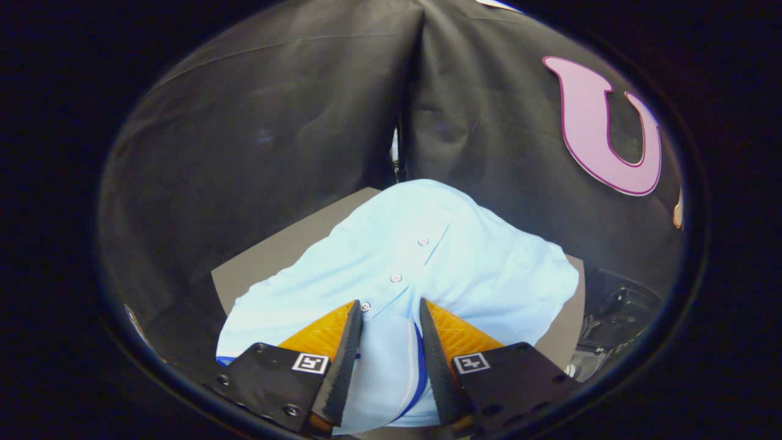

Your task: Put the clothes into the washing machine and then close the washing machine lid.

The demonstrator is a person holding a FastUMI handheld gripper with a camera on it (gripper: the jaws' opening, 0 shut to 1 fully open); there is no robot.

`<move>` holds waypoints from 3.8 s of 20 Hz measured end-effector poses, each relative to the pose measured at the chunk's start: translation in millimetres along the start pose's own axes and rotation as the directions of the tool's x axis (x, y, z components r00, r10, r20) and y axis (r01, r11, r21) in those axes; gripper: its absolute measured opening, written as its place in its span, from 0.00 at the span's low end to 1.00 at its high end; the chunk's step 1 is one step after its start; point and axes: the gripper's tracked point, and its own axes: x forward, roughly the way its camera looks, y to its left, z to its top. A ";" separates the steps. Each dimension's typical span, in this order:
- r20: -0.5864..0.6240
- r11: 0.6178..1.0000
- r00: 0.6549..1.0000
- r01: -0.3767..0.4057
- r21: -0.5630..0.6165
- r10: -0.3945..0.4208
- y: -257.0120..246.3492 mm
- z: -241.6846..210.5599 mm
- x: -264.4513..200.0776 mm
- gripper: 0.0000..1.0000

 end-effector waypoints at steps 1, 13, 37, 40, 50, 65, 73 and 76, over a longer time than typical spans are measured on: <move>-0.004 1.000 1.000 0.002 0.005 -0.002 0.3 -0.3 0.0 0.57; -0.023 0.996 0.999 -0.029 0.083 0.031 2.9 0.5 -0.3 0.19; 0.023 0.882 0.894 0.436 0.178 -0.447 -218.5 -29.2 -130.4 0.01; 0.004 0.851 0.866 0.491 0.187 -0.501 -242.1 -40.3 -131.8 0.01; -0.063 0.828 0.864 0.497 0.259 -0.499 -268.2 -80.6 -123.0 0.25; -0.061 0.826 0.863 0.499 0.263 -0.502 -267.6 -84.2 -123.6 0.25; -0.048 0.819 0.855 0.510 0.262 -0.517 -270.9 -78.8 -124.2 0.82; -0.042 0.819 0.857 0.504 0.276 -0.513 -270.7 -72.7 -124.3 0.95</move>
